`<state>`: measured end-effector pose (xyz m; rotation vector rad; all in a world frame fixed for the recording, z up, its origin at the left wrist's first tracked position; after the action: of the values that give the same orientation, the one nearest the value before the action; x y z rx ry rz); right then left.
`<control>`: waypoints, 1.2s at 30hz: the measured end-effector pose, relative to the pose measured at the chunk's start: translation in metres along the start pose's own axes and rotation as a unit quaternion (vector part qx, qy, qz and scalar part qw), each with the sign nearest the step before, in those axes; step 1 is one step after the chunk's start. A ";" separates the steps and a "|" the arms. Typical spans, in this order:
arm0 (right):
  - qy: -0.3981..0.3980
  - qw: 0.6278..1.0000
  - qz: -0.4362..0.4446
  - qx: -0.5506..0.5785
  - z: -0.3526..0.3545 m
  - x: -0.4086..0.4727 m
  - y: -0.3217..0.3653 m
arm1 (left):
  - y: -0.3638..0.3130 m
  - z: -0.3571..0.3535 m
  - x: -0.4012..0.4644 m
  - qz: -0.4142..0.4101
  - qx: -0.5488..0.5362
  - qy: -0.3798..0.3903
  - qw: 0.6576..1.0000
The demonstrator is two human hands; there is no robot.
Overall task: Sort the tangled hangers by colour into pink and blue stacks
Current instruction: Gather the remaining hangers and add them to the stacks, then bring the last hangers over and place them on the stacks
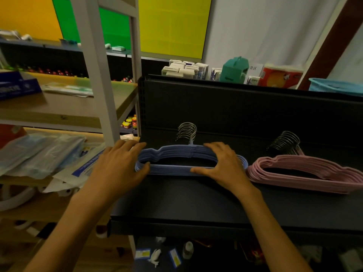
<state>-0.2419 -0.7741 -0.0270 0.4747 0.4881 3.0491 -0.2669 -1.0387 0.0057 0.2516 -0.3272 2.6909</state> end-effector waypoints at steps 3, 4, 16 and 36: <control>0.001 1.000 0.006 -0.012 0.000 0.000 0.001 | -0.001 0.000 -0.001 -0.003 -0.002 0.006 1.000; 0.001 1.000 0.007 -0.015 -0.001 0.000 0.001 | -0.001 0.001 -0.001 -0.005 -0.002 0.006 1.000; -0.030 0.997 -0.008 -0.068 0.045 -0.020 -0.002 | -0.031 0.003 0.007 -0.063 -0.030 0.006 0.998; -0.093 0.947 -0.221 -0.214 0.216 -0.249 -0.248 | -0.374 -0.064 0.020 -0.278 -0.048 0.021 0.959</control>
<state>0.0524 -0.4889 0.0189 0.5327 -0.0769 2.5357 -0.1342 -0.6829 0.0200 0.2181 -0.3179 2.1167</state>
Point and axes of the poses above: each hand's wrist, its own x-axis towards the middle knuckle, its own z-axis out of the back of the hand, y = z × x, the point moved 3 cm from there along x, towards the middle knuckle, and after that the axes turned 4 degrees about -x, right-handed, at the moved point
